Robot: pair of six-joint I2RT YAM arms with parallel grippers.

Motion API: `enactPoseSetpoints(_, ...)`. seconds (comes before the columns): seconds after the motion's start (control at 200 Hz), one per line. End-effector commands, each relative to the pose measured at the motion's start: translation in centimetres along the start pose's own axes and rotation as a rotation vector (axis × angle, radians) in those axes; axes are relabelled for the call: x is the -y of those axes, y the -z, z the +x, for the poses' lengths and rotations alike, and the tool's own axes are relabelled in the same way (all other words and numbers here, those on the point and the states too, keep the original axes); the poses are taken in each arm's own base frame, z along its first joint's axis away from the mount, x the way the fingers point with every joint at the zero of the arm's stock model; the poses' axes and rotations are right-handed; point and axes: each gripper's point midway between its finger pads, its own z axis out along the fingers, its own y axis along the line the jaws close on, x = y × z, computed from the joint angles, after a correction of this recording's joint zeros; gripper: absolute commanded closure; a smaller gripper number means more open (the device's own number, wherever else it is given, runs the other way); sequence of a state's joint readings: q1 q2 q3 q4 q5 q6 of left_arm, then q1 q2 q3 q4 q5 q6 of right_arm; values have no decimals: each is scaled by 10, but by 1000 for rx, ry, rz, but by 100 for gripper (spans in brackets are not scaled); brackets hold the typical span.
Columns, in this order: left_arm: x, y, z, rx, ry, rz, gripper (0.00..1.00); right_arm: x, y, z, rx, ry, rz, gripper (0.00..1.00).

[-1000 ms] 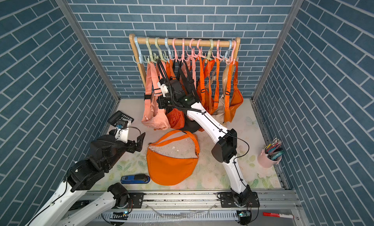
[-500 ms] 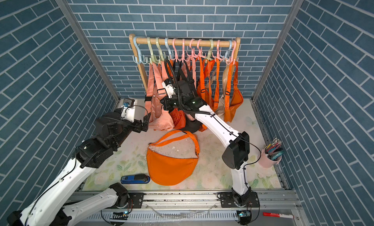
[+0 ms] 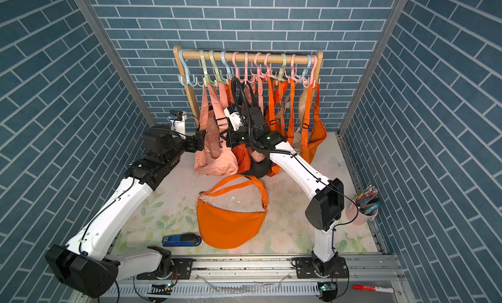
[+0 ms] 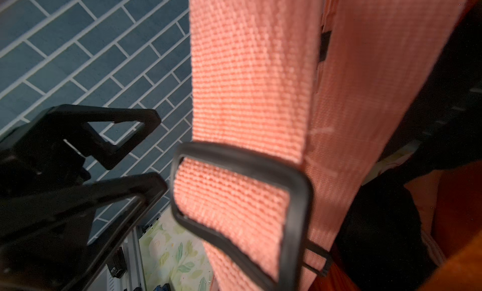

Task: Take the bag off the hook
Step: Pick up the bag from the hook.

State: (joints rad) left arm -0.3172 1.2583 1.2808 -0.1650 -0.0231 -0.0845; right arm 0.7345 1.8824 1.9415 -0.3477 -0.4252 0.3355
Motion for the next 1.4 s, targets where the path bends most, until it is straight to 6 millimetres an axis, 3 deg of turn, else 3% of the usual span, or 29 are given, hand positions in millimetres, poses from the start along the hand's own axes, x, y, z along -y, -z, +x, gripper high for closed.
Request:
enactPoseSetpoints(0.0, 5, -6, -32, 113, 28, 85, 6, -17, 20, -6, 1, 18, -51, 100)
enactPoseSetpoints(0.455, 0, -57, -39, 107, 12, 163, 11, -11, 26, -1, -9, 1, -64, 100)
enactPoseSetpoints(0.61, -2, -73, -46, 107, 25, 178, 28, -11, 26, -2, -8, 0, -63, 100)
enactPoseSetpoints(0.805, 2, -90, -56, 122, 40, 224, 37, -8, 28, -4, -8, -2, -42, 100)
enactPoseSetpoints(0.99, 8, -100, -61, 121, 42, 269, 67, -4, 27, -2, -17, -8, -27, 100)
enactPoseSetpoints(1.115, 10, -100, -69, 129, 33, 278, 100, 1, 25, -2, -17, -12, -17, 100)
enactPoseSetpoints(1.395, 8, -91, -96, 164, 6, 257, 100, 12, 18, -13, 3, -18, -25, 100)
